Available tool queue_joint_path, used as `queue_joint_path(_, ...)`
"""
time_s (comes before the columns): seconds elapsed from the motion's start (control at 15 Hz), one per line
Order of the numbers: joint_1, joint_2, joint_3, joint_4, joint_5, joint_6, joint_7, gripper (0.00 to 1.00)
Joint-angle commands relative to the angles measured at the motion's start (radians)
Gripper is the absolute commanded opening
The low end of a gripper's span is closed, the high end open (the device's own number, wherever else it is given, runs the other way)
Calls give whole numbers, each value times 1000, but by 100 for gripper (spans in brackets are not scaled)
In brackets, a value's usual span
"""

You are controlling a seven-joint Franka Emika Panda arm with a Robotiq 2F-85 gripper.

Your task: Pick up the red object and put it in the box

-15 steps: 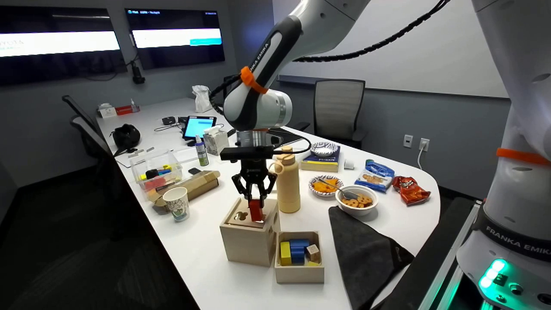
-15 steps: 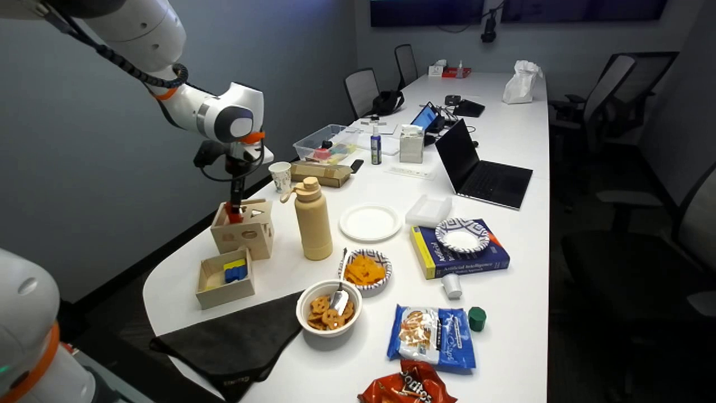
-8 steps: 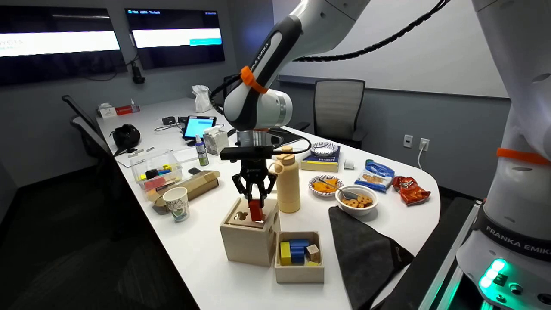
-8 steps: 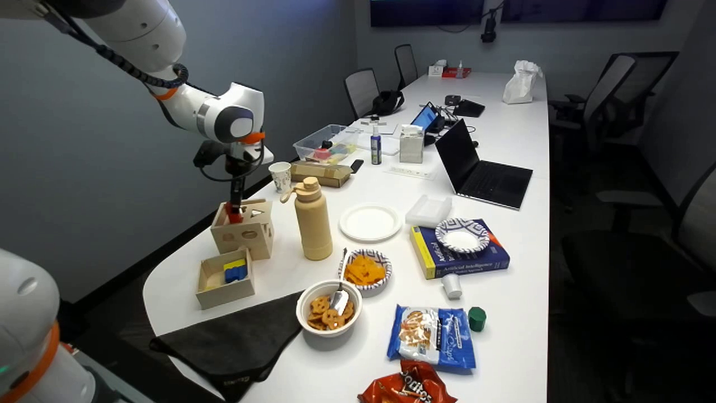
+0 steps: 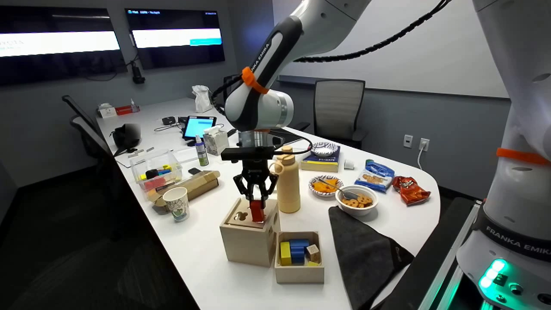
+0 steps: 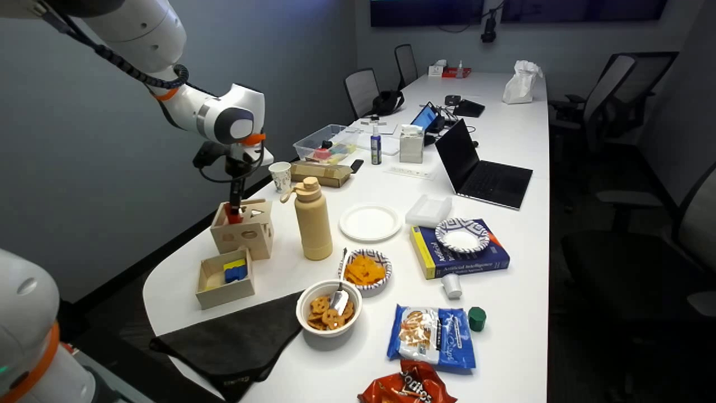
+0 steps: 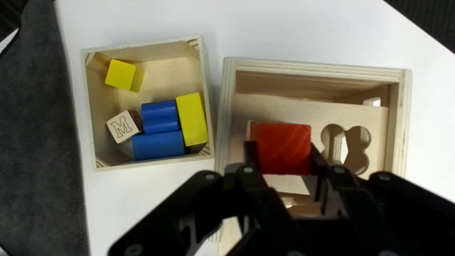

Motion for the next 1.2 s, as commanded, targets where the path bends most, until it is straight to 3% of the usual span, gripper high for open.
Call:
queue_joint_path(0.0,3,-14,2,-50,17,29,18,8)
queue_joint_path(0.4,5,-6,4,-81,16,65,11,8)
queue_joint_path(0.47,7,-7,2,-83,12,81,13,51)
queue_joint_path(0.53,6,-7,5,-84,15,91,6,59)
queue_joint_path(0.87,-4,-20,28,-99,26,164,-51,95)
queue_joint_path(0.93,-3,-24,31,-101,24,169,-58,100)
queue_joint_path(1.13,-2,-32,36,-108,19,172,-81,100)
